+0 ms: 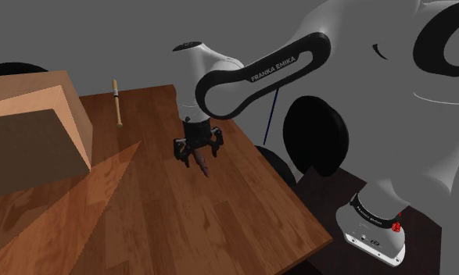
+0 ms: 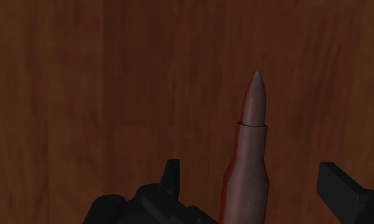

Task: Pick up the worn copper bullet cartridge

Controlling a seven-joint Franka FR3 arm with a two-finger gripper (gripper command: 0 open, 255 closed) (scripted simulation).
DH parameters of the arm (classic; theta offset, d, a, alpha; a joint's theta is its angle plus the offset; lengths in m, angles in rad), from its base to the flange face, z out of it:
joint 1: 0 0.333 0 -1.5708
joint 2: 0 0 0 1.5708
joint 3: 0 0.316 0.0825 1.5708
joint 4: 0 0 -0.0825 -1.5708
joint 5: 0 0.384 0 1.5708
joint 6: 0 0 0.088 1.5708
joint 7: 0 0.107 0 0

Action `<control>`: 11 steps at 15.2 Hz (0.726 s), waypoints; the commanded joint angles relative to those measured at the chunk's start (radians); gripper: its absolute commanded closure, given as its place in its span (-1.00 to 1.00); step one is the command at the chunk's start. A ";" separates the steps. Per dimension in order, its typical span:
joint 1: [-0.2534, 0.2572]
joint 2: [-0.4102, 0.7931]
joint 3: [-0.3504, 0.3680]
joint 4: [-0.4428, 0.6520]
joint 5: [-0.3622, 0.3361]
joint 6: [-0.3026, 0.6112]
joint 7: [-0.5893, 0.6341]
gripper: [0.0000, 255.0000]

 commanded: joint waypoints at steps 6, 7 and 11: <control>0.000 0.008 -0.002 -0.012 -0.004 0.019 0.001 1.00; 0.000 0.007 -0.002 -0.013 -0.004 0.020 0.000 1.00; 0.000 0.007 -0.002 -0.012 -0.004 0.019 0.000 1.00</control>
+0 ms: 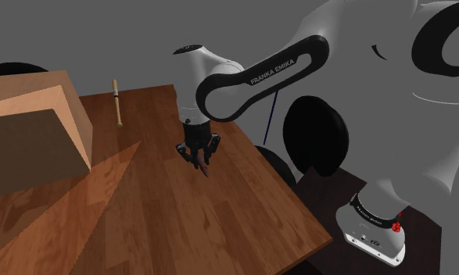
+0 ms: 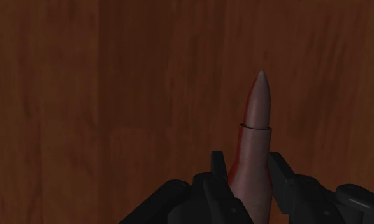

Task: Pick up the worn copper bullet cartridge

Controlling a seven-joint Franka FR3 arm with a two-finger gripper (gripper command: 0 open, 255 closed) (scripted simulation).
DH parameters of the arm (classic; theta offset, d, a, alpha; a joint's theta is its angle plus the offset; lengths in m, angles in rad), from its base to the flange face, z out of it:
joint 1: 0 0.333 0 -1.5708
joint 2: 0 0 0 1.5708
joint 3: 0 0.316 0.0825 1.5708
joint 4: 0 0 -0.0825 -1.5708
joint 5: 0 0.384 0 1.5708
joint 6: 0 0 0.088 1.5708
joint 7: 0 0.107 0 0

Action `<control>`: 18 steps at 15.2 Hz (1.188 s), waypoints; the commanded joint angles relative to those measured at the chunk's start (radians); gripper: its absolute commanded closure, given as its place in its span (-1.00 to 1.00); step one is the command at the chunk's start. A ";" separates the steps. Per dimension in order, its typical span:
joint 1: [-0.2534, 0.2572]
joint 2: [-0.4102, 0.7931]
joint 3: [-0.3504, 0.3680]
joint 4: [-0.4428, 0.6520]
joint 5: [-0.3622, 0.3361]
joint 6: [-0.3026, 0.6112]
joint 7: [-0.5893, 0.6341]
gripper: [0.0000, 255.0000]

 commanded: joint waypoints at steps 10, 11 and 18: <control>-0.007 -0.042 0.007 0.055 0.022 -0.096 -0.009 1.00; -0.007 -0.047 0.007 0.063 0.024 -0.108 -0.010 1.00; -0.010 -0.070 0.011 0.119 0.037 -0.184 -0.014 1.00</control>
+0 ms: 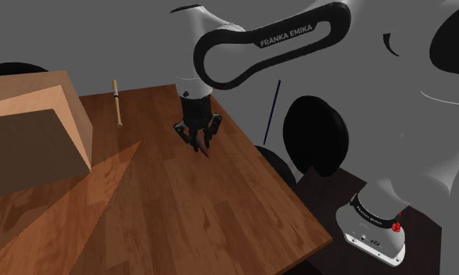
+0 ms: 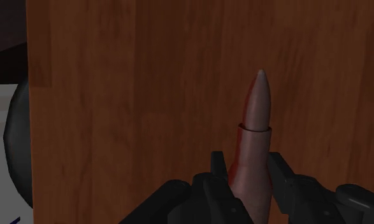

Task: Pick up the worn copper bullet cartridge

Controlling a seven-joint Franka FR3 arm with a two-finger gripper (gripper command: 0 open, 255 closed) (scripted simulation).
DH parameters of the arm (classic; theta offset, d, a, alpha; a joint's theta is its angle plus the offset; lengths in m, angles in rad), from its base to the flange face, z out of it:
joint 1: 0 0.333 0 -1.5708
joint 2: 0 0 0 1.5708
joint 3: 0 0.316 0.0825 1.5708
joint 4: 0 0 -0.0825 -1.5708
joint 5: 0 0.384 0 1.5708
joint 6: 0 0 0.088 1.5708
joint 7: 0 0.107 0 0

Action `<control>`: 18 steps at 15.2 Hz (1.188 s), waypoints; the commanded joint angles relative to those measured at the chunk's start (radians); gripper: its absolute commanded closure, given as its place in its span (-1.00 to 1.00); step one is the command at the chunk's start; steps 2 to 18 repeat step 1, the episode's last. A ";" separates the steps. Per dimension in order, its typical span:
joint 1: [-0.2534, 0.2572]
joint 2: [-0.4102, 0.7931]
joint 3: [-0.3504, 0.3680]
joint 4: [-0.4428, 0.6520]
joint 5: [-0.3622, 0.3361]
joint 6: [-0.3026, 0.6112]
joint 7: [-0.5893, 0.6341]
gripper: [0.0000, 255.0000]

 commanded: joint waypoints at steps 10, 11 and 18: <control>0.002 0.000 0.001 0.008 0.000 -0.009 0.002 1.00; 0.002 0.000 0.001 0.008 0.000 -0.009 0.002 1.00; 0.002 0.000 0.001 0.008 0.000 -0.009 0.002 1.00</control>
